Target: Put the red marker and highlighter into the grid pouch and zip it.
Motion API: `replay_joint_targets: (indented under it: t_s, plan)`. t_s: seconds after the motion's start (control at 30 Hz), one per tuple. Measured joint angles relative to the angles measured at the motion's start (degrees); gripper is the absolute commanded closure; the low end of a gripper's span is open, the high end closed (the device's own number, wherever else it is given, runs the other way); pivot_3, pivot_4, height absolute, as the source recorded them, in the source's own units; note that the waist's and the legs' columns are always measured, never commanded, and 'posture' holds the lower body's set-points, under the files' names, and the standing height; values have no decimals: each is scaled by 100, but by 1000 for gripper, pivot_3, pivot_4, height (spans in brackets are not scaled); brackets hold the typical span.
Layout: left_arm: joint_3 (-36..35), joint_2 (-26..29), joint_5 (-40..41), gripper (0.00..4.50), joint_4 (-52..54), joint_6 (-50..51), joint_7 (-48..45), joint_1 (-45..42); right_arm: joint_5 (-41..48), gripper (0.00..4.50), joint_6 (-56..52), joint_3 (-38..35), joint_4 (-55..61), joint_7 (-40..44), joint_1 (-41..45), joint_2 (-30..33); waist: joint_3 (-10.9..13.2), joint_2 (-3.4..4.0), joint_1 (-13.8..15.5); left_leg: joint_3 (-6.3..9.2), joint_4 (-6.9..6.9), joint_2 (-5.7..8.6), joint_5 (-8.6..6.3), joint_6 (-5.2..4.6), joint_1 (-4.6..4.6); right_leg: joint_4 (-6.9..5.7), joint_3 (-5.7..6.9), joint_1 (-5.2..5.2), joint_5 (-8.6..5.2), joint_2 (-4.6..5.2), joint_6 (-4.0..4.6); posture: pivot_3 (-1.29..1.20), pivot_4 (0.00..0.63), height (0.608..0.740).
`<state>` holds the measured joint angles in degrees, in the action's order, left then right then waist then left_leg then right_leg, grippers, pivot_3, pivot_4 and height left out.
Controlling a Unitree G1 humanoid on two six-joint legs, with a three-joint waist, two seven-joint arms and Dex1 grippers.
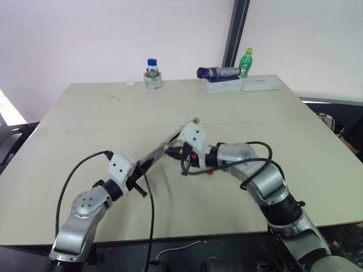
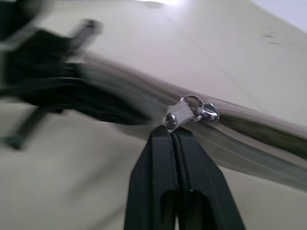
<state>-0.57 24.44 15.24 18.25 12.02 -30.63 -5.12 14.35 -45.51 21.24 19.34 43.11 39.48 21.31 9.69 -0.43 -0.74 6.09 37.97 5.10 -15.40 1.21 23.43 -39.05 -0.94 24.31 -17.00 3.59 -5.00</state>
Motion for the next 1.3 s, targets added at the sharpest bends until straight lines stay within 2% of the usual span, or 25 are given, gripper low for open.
replay_joint_targets:
  t_s: [0.37, 0.47, 0.57, 0.8, 1.17, 1.27, 1.3]
  plan:
    - [197, -299, -174, 4500, 0, 54, 242, -40, 104, 4466, -287, 127, 129, -68, -4, -248, 0, -1, 10, 1, 1, 1, 1, 2, 0, 0, 0, -1, 0, 0, 0, 0, 150, 740]
    - [171, -324, -223, 4500, -12, 99, 364, -107, 223, 3600, -421, -46, 129, -72, -3, -169, 0, -1, 11, 1, 1, 1, 1, 1, 0, 0, 1, 0, 0, 0, 0, 0, 150, 740]
    - [0, -305, -303, 4500, -43, 46, 518, -144, 157, 2140, -573, -423, 91, -371, -4, 74, -1, -2, 14, 1, 2, 2, 1, 1, 0, 1, 0, -2, 0, 1, 0, 0, 150, 740]
    - [-149, 109, -646, 4500, -358, -414, 479, -111, -91, 2140, -1311, -885, -330, -888, -38, 711, 0, -1, 10, 0, -2, 1, 1, 1, 0, 2, 0, -1, 0, 1, 0, 0, 150, 740]
    - [-217, 198, -879, 4500, -661, -862, 452, -93, -167, 2140, -2063, -997, -859, -1657, -498, 288, 0, -2, 13, 0, -1, 0, -13, -22, 0, 2, 0, -1, 0, 1, 0, 0, 150, 740]
    - [-218, 197, -908, 4500, -691, -902, 451, -93, -186, 2951, -2169, -1011, -954, -1811, -538, 218, 0, -2, 18, 0, 0, 2, -13, -23, 0, 2, 0, -3, 0, 2, 0, 0, 150, 740]
    - [-220, 198, -909, 4500, -691, -910, 452, -93, -198, 3454, -2181, -1033, -957, -1843, -538, 224, -1, -2, 18, 0, 0, 2, -13, -23, 0, 2, 0, -4, 0, 2, 0, 0, 150, 740]
